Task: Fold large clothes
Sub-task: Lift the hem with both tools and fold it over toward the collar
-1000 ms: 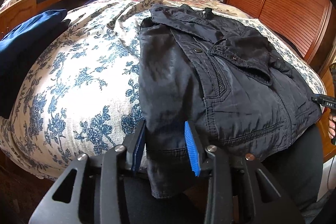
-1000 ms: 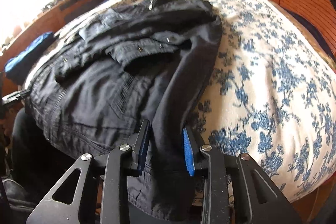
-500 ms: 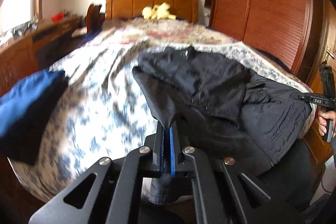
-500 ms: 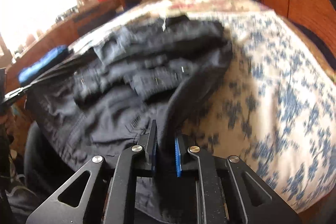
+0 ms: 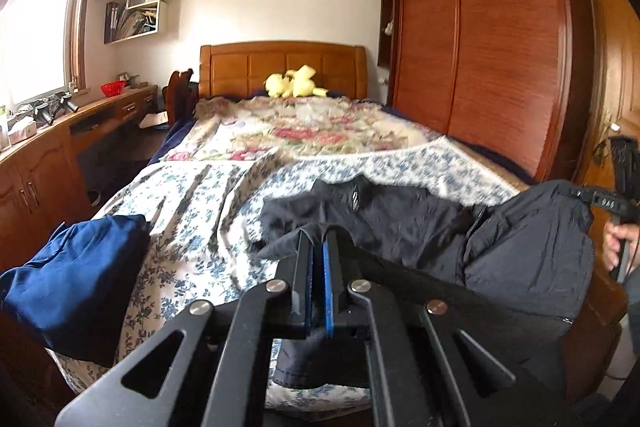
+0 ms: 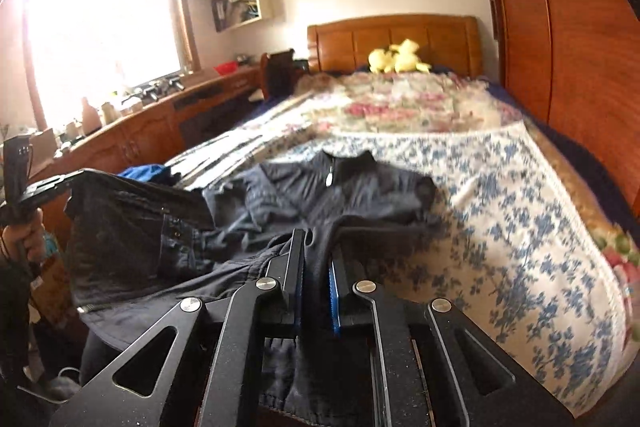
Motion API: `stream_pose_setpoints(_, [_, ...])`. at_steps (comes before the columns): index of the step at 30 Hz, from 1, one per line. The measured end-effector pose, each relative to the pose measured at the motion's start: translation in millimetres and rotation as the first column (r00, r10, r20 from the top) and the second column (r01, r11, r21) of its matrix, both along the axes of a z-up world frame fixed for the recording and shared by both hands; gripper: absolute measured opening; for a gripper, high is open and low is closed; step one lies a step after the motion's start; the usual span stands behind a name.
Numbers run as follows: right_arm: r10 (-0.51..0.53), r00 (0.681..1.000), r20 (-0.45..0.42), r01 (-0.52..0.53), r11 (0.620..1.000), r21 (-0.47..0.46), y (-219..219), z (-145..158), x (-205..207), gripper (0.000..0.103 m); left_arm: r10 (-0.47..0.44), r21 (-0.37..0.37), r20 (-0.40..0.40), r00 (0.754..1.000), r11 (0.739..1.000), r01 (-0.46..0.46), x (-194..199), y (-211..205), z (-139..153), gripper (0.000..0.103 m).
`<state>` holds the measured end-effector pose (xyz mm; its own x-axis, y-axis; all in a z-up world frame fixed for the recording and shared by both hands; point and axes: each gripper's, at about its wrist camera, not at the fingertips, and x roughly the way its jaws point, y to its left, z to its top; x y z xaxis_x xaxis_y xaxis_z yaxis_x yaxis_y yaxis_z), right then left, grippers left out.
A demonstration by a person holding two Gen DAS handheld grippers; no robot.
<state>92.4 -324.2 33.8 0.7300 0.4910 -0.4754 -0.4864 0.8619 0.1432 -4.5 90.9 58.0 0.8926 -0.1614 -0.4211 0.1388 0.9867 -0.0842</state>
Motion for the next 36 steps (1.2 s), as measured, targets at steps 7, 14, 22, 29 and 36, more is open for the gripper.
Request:
stream_pose_setpoints(7, [0.018, 0.999, 0.045, -0.018, 1.0, 0.005, -8.4, 20.4, -36.3, 0.007, -0.006, 0.008, 0.022, 1.0, 1.0, 0.006, -18.4, -8.6, 3.5, 0.002])
stream_pose_setpoints(14, [0.012, 0.999, -0.04, -0.013, 0.999, -0.048, -4.0, -29.8, -6.5, 0.007, 0.045, 0.008, -0.069, 0.997, 0.999, -0.045, 30.5, 0.1, -43.2, 0.002])
stream_pose_setpoints(22, [0.011, 0.993, -0.118, -0.017, 0.999, -0.044, 4.0, -90.7, 64.0, 0.007, 0.086, 0.031, -0.087, 0.992, 0.996, -0.084, 94.9, 5.7, -61.4, 0.002])
stream_pose_setpoints(29, [-0.055, 0.997, -0.052, 0.052, 0.997, -0.053, 9.0, -88.9, 144.1, 0.007, 0.148, 0.065, -0.052, 0.988, 0.987, -0.145, 167.9, 6.0, -61.5, 0.002])
stream_pose_setpoints(36, [-0.136, 0.991, 0.002, 0.136, 0.988, -0.079, 11.2, -82.7, 223.8, 0.007, 0.143, 0.016, -0.046, 0.989, 0.99, -0.143, 229.5, 12.8, -70.1, 0.003])
